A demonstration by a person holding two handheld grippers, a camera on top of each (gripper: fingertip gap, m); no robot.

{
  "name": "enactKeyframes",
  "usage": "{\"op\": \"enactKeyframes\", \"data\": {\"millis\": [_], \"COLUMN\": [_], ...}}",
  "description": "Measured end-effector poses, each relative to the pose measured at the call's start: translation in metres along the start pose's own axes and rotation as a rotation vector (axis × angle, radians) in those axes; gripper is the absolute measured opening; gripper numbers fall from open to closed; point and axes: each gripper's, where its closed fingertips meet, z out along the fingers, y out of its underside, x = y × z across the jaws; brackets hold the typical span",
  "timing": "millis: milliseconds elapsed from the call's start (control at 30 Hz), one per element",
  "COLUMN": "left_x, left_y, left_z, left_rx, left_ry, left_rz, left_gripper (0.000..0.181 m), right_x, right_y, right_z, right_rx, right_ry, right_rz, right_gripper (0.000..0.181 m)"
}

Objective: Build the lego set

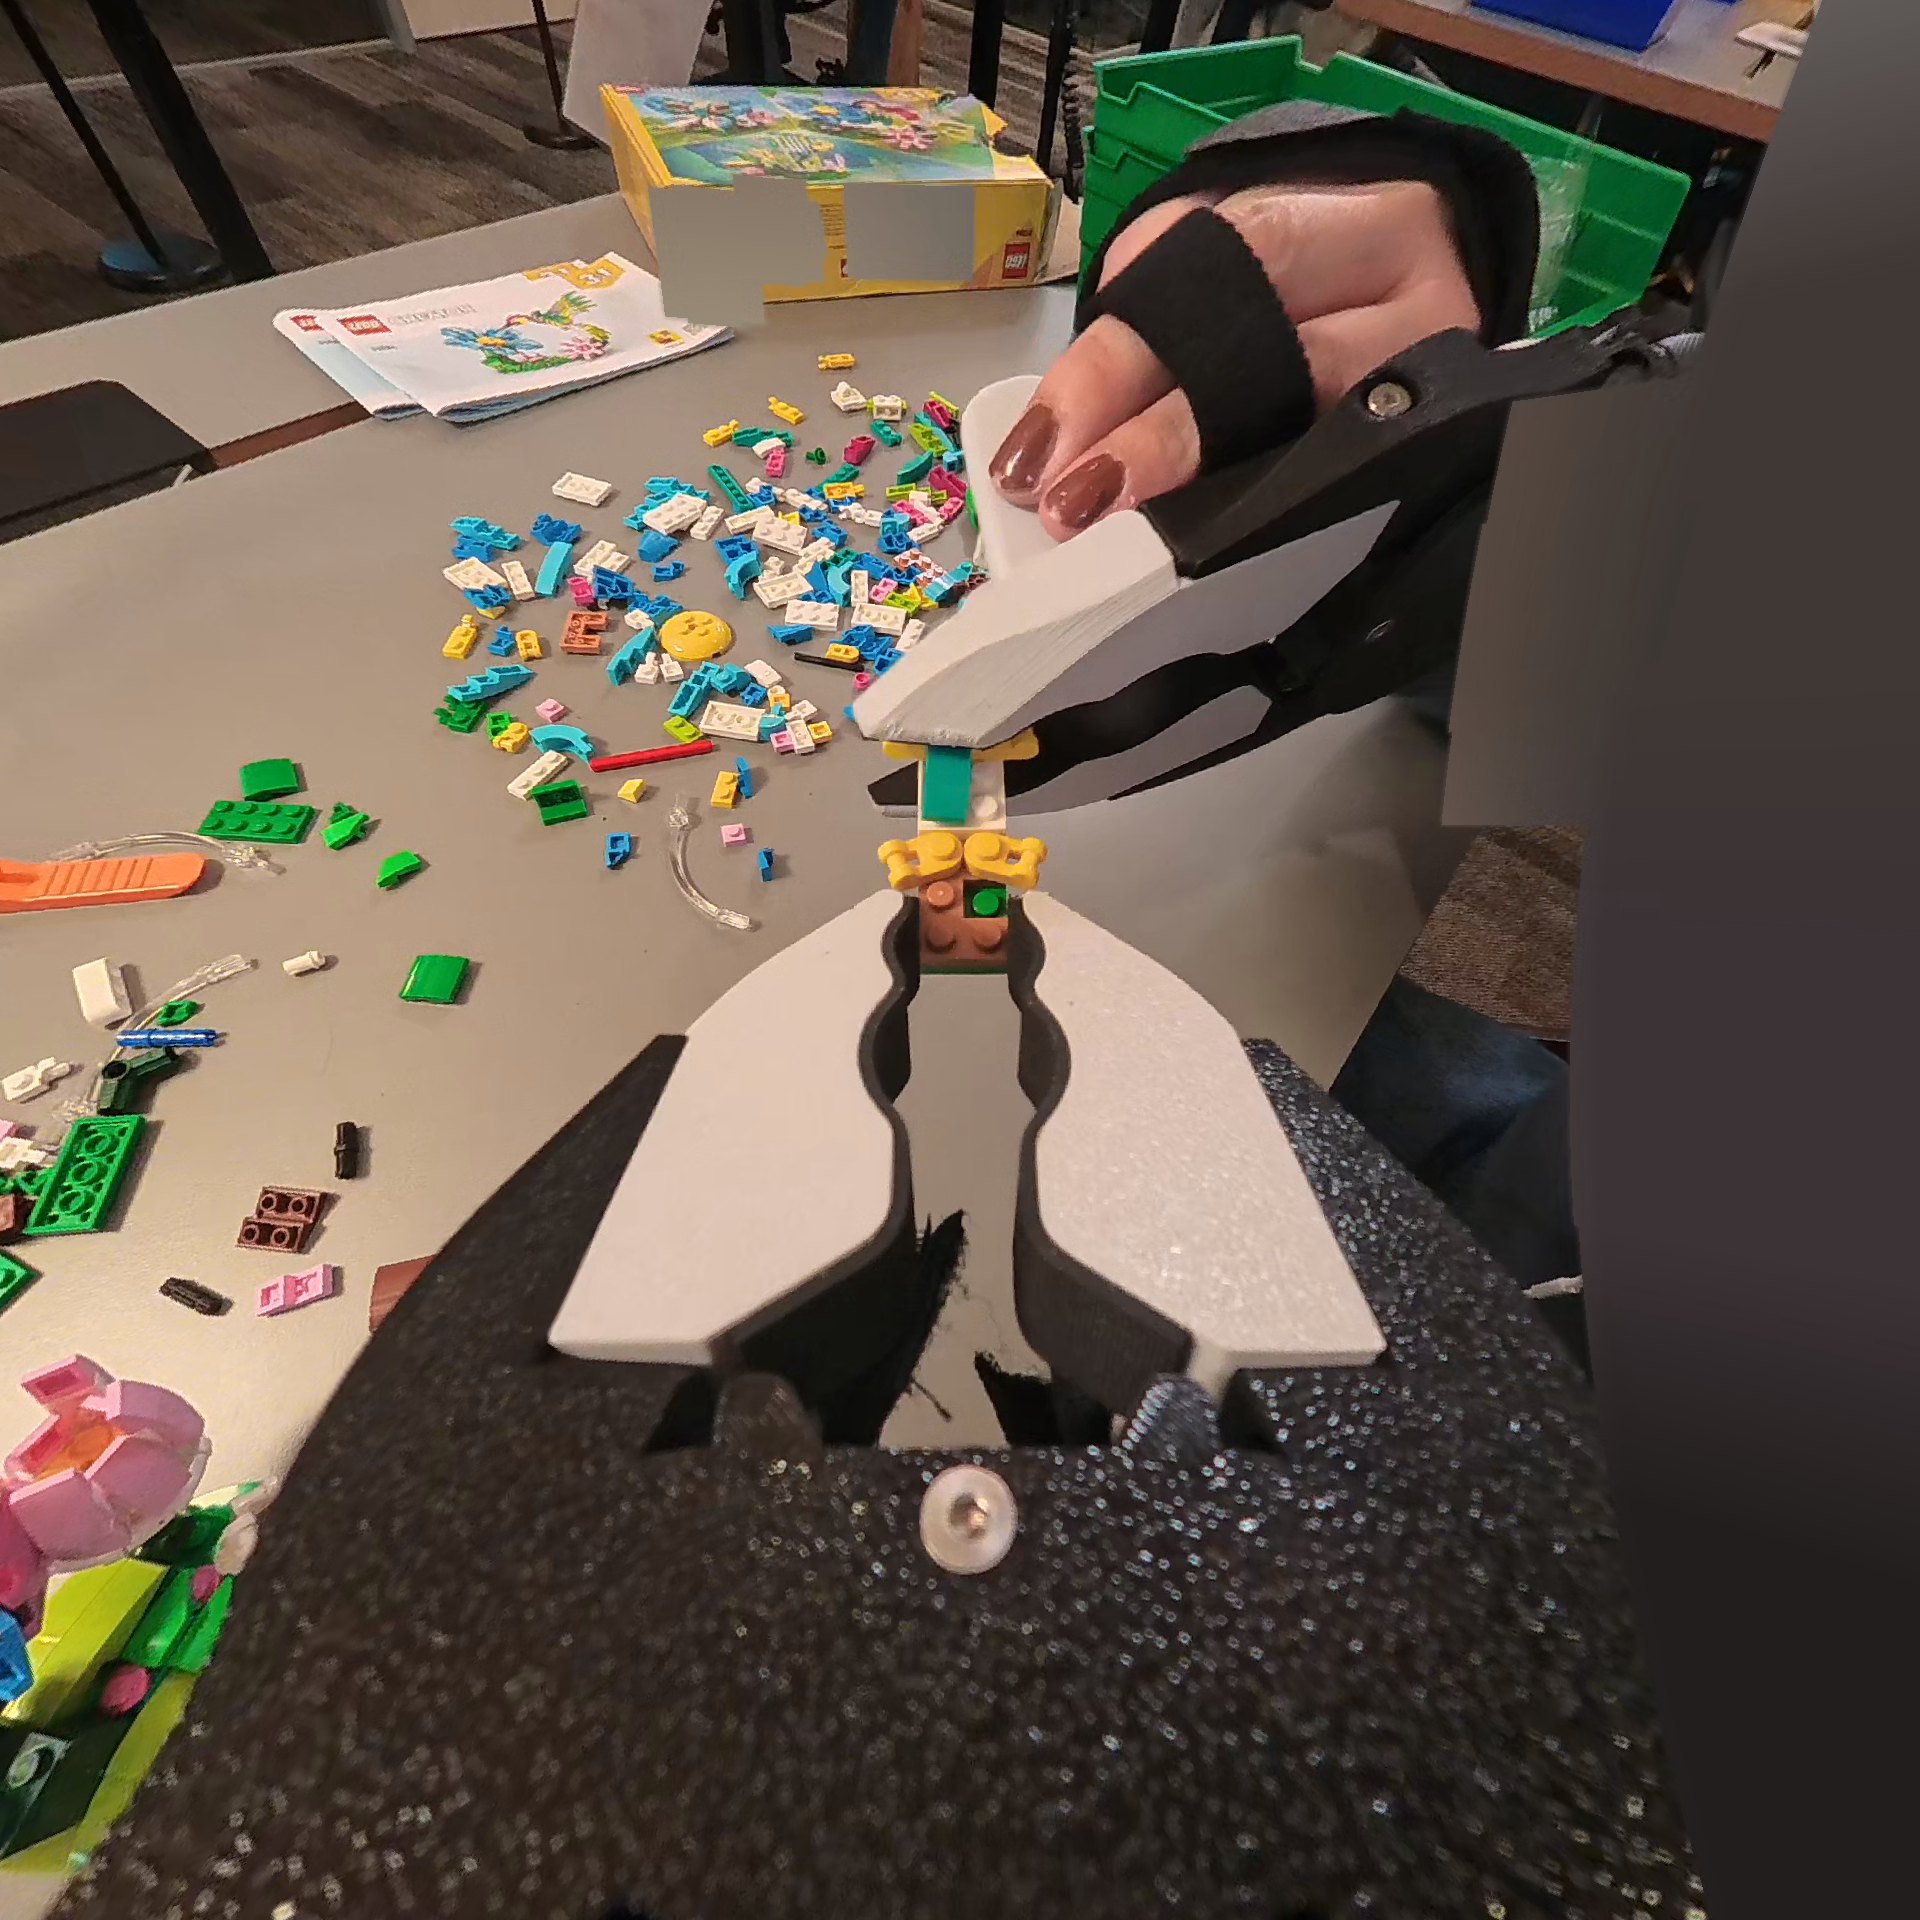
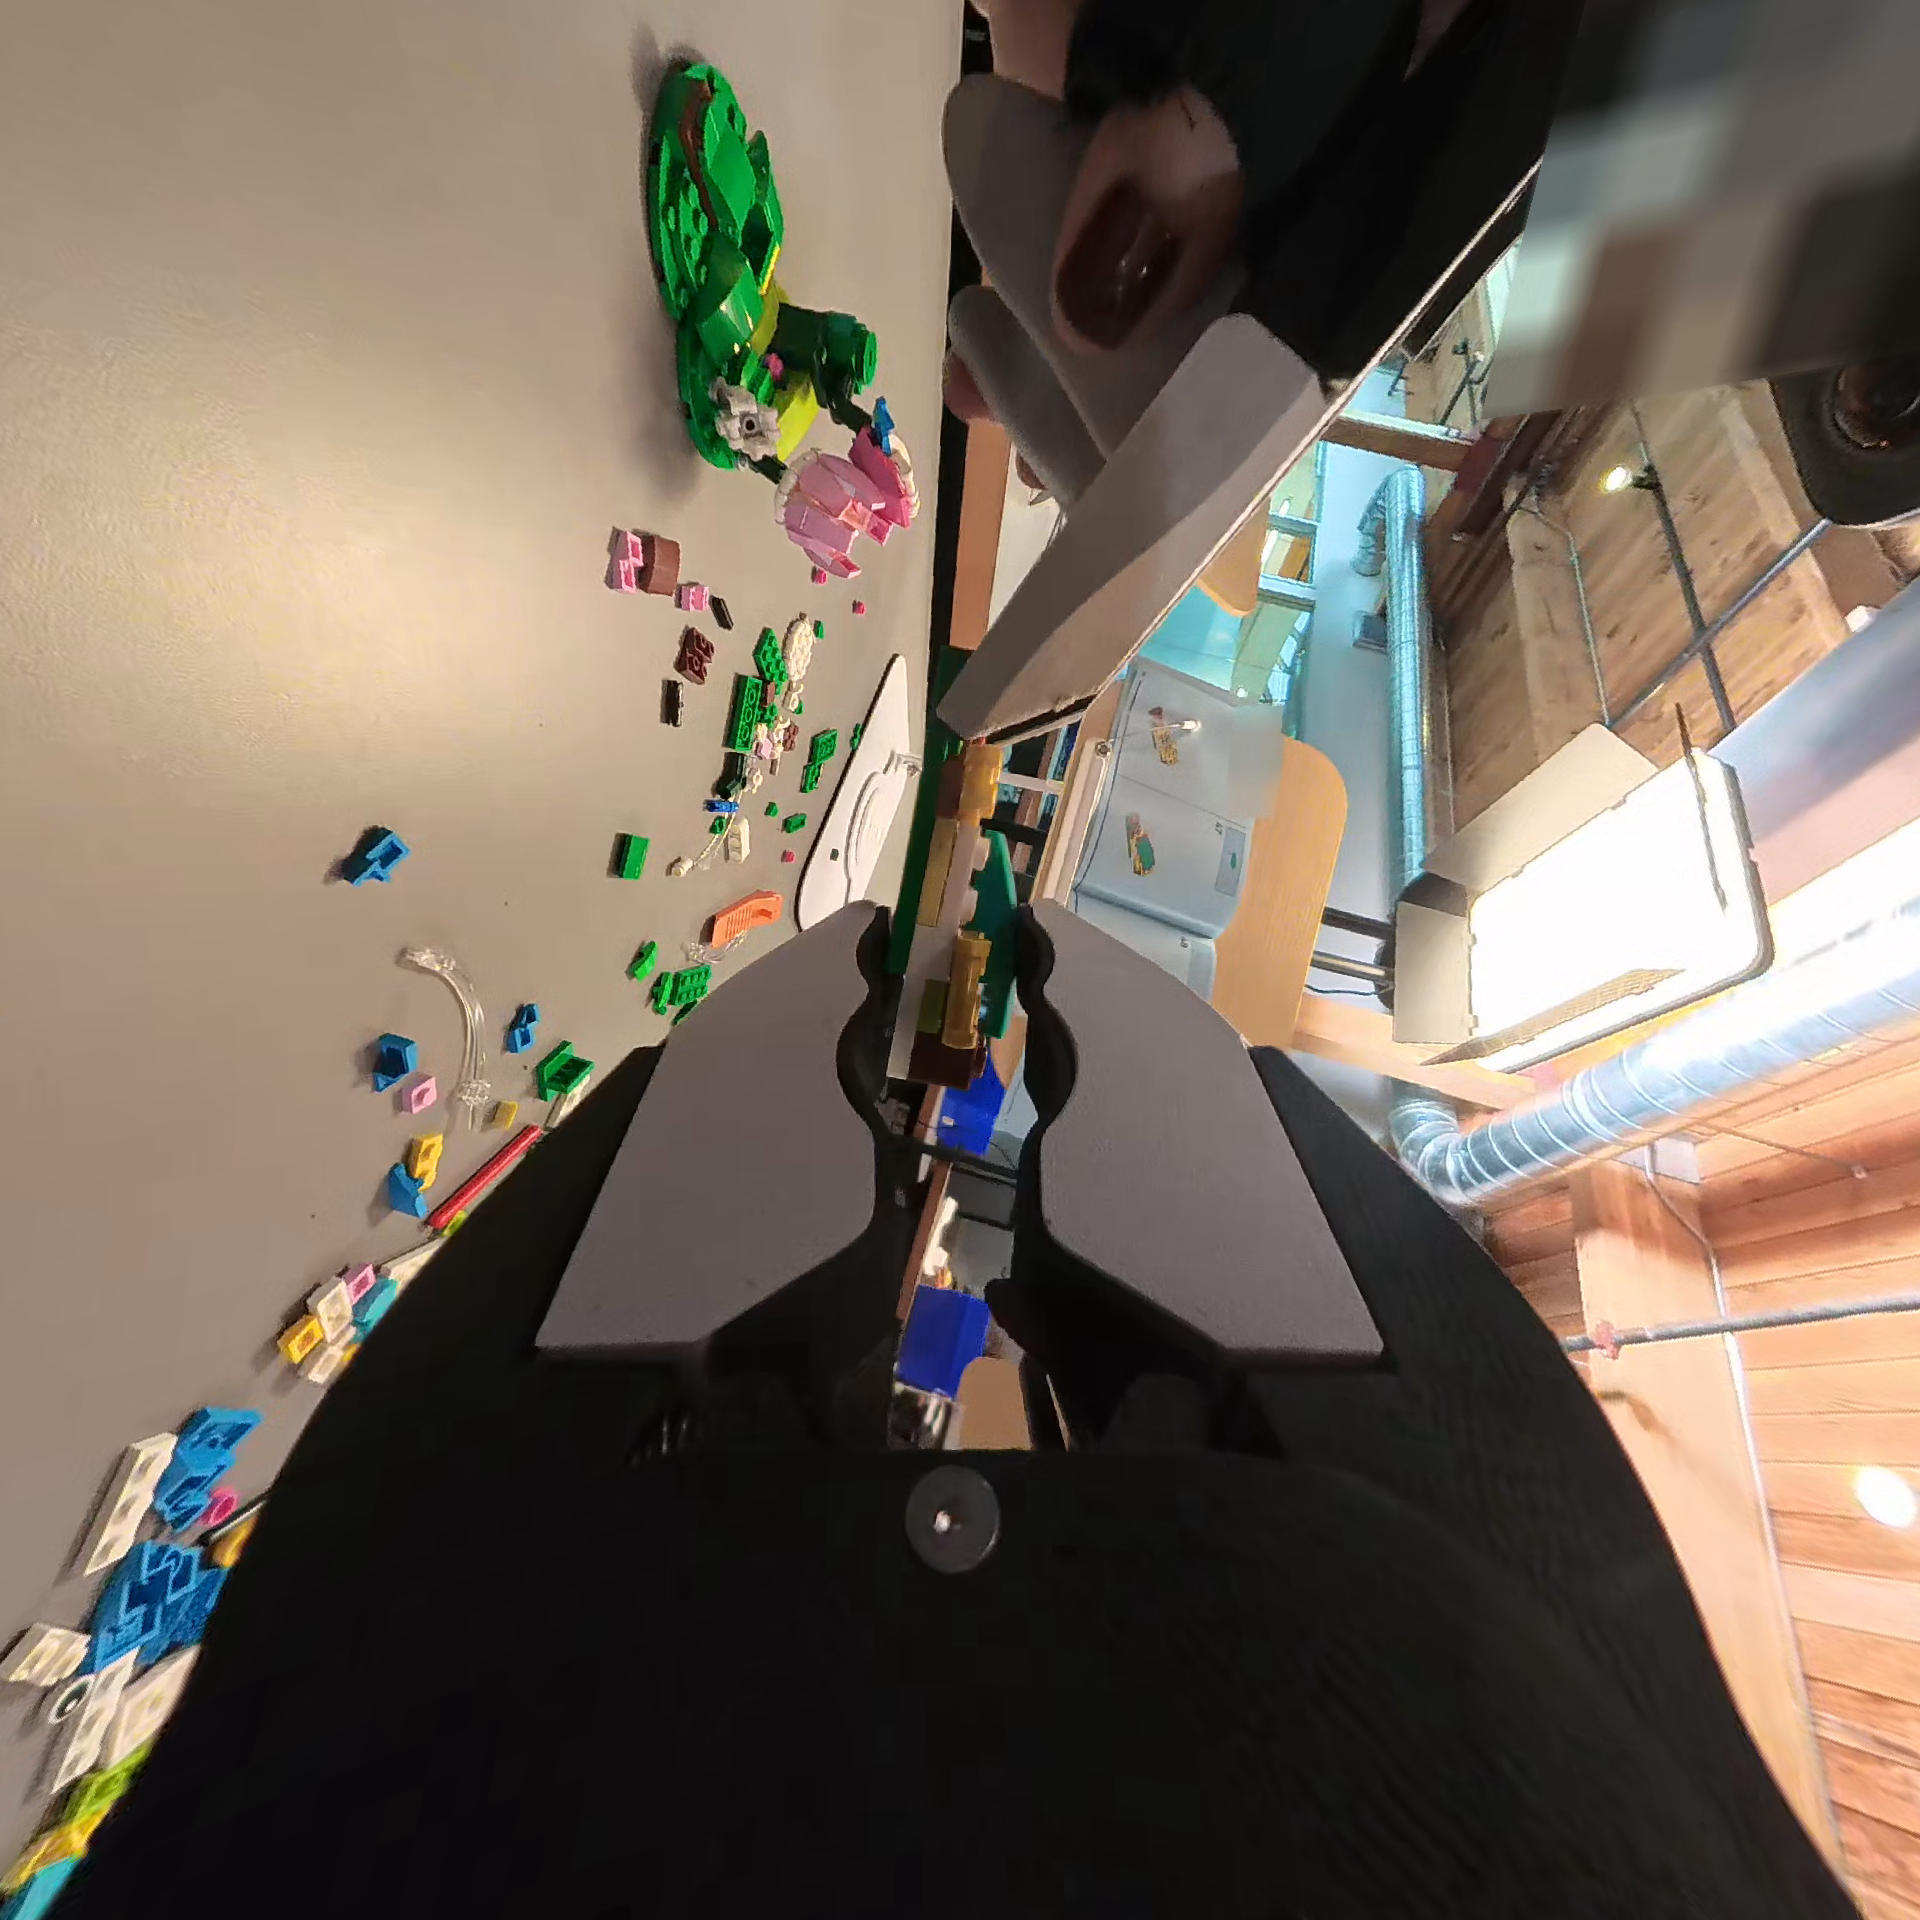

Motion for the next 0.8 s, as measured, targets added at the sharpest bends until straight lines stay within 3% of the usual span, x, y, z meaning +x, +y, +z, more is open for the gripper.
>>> {"op": "enactKeyframes", "data": {"millis": [300, 433, 533, 633, 800], "left_x": [0.003, -0.002, -0.01, -0.013, 0.0], "left_y": [0.003, -0.006, -0.01, -0.011, -0.015], "left_z": [0.005, 0.001, 0.0, 0.005, 0.019], "left_rx": [-0.011, 0.024, 0.01, -0.024, -0.004], "left_ry": [0.016, -0.074, -0.208, -0.357, -0.493], "left_rz": [0.015, 0.11, 0.289, 0.578, 0.983], "left_gripper": [0.016, 0.023, 0.044, 0.058, 0.044], "right_x": [-0.007, -0.006, -0.006, -0.005, -0.005], "right_y": [0.001, 0.003, 0.005, 0.004, 0.0], "right_z": [-0.003, -0.004, -0.005, -0.007, -0.011], "right_rx": [0.013, 0.05, 0.07, 0.101, 0.139], "right_ry": [-0.084, -0.11, -0.13, -0.152, -0.197], "right_rz": [0.053, 0.149, 0.201, 0.253, 0.325], "right_gripper": [0.021, 0.02, 0.02, 0.02, 0.02]}}
